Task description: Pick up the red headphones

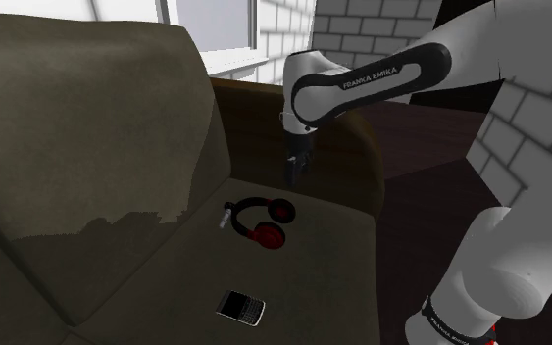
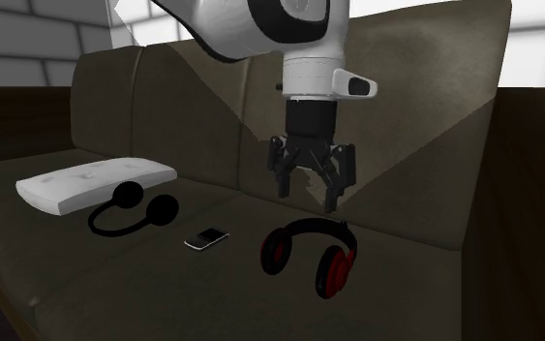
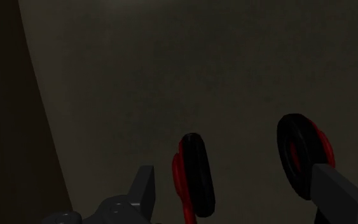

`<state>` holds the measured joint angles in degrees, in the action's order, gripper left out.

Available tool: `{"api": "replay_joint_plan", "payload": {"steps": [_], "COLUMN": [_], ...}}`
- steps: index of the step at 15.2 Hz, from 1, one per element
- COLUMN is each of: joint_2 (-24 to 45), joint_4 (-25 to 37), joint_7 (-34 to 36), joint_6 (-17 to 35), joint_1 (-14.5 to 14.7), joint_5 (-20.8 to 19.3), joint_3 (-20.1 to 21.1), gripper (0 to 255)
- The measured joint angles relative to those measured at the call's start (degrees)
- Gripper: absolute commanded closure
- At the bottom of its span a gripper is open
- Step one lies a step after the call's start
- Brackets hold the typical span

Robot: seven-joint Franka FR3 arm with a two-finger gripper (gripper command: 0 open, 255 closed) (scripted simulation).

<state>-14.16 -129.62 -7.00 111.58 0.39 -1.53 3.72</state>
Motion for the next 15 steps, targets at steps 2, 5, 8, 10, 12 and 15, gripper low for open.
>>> {"api": "replay_joint_plan", "payload": {"steps": [2,5,8,10,12,15], "joint_2": [4.42,11.26,17.91,22.55,27.07,29.32], "joint_4": [1.86,5.18,9.28,12.47,16.24,16.94], "joint_7": [-0.21,0.28,0.80,1.04,1.26,1.56], "joint_6": [2.02,4.63,6.33,7.19,7.40,8.77], "joint_1": [-0.29,-0.29,-0.18,-0.11,0.02,0.15], "joint_5": [-0.61,-1.42,-2.27,-2.89,-3.39,-3.70], "joint_3": [-0.16,0.05,0.17,0.14,0.09,0.06], "gripper": [0,0,0,0,0,0]}}
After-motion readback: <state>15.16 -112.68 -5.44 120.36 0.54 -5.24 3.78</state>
